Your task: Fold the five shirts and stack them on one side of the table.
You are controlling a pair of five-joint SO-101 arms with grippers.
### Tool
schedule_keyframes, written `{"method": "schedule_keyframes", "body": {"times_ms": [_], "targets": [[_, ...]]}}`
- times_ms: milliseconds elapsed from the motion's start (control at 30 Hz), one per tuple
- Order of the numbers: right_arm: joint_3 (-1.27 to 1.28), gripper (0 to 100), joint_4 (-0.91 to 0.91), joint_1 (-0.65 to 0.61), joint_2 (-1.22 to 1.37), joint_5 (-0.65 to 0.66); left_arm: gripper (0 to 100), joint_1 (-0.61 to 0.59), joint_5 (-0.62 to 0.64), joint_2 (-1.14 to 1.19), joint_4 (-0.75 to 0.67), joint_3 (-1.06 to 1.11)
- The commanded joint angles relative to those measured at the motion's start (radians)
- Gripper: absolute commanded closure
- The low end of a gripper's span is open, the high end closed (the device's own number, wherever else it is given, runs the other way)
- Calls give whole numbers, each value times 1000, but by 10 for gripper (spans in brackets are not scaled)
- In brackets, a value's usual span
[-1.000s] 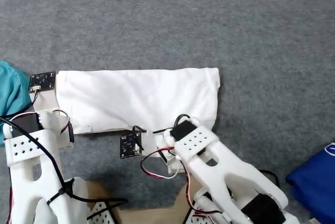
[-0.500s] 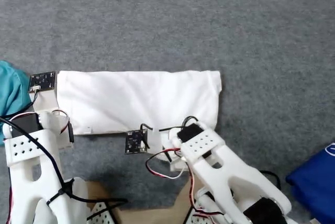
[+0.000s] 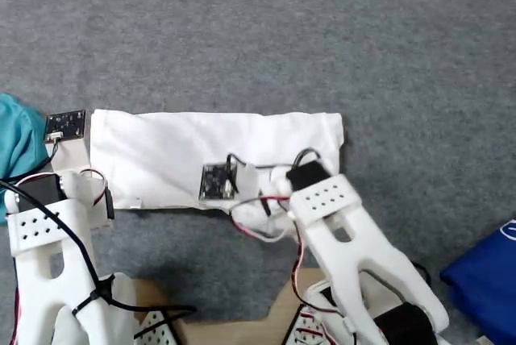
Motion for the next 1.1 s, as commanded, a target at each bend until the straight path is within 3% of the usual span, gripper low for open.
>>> {"method": "schedule_keyframes", "body": {"times_ms": [0,367,733,967,1067], "targets": [[-142,993,37,28,1,25,981,-9,2,-19,8,-5],[-541,993,60,33,438,84,981,-9,2,-19,8,-5],[-1087,987,244,101,858,141,981,-8,2,-12,8,-5],[-1221,740,345,101,885,157,981,-8,2,-12,8,-5],[-1225,680,388,102,845,157,981,-8,2,-12,8,-5]]}}
